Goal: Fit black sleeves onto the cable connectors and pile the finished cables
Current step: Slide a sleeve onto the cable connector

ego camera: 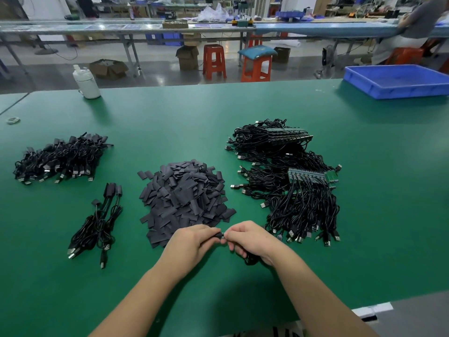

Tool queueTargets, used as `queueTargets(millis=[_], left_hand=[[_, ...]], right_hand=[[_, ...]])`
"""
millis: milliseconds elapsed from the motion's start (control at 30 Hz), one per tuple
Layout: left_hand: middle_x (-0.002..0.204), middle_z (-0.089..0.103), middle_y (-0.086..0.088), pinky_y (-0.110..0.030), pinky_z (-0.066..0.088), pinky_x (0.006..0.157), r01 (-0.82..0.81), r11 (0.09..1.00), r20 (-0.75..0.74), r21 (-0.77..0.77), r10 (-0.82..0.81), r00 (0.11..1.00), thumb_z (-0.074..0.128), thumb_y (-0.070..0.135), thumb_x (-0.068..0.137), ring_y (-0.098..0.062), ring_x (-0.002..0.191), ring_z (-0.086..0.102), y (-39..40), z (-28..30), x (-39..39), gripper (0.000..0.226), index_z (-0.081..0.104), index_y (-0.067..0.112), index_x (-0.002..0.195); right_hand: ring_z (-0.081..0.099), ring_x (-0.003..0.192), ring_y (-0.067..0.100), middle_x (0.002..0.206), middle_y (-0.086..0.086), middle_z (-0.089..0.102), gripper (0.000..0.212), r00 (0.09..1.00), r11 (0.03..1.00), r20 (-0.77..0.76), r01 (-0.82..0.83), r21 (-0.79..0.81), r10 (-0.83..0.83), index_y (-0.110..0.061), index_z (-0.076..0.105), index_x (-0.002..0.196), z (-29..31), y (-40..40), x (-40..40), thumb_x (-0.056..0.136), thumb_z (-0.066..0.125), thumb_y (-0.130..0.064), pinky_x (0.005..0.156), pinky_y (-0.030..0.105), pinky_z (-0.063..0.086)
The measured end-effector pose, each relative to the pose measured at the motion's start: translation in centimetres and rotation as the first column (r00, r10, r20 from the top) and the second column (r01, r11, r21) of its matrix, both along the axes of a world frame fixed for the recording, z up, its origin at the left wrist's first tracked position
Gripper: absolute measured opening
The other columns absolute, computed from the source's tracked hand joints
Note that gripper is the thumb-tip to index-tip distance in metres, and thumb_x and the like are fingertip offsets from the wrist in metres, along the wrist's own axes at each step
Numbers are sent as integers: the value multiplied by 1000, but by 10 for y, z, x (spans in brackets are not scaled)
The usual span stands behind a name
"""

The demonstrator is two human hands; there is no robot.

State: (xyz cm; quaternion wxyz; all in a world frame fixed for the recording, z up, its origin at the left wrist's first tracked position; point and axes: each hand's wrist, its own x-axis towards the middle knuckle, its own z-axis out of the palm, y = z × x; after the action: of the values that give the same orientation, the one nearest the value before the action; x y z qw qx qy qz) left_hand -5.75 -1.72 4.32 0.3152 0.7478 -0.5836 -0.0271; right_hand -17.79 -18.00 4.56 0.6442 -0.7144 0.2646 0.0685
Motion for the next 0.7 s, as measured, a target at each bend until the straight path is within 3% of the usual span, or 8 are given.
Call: queueTargets(millis=[133, 367, 533, 700], left_hand=[[99, 72, 13, -12, 49, 82, -4, 1000, -5, -16, 4, 1000, 70, 26, 90, -1, 87, 66, 0, -2, 0, 19, 72, 23, 109], [107, 72, 6, -25, 54, 81, 34, 999, 89, 32, -37, 995, 65, 24, 94, -12, 92, 68, -5, 1, -3, 22, 72, 17, 113], [107, 72, 3, -32, 56, 78, 26, 989, 175, 143, -51, 983, 63, 24, 95, -18, 93, 68, -6, 2, -4, 23, 71, 17, 115], [116, 64, 4, -34, 50, 86, 18, 957, 250, 291, -94, 964, 49, 24, 100, -17, 104, 62, -8, 0, -3, 28, 59, 21, 125]], right_hand=[[55, 52, 10, 66, -2, 65, 21, 999, 999, 7, -36, 14, 35, -13, 73, 84, 2, -2, -2, 95, 55, -16, 52, 22, 47], [62, 57, 10, 80, 4, 71, 24, 994, 994, 7, -111, 21, 111, -14, 68, 94, 0, 2, -1, 105, 47, -17, 57, 21, 52], [64, 59, 9, 79, -3, 73, 24, 988, 983, -49, -150, -104, 145, -18, 67, 96, -2, 5, 0, 106, 45, -19, 58, 22, 53], [64, 57, 8, 78, -3, 71, 31, 986, 969, -68, -161, -186, 150, -23, 63, 86, 1, 10, 2, 107, 41, -19, 57, 22, 52]])
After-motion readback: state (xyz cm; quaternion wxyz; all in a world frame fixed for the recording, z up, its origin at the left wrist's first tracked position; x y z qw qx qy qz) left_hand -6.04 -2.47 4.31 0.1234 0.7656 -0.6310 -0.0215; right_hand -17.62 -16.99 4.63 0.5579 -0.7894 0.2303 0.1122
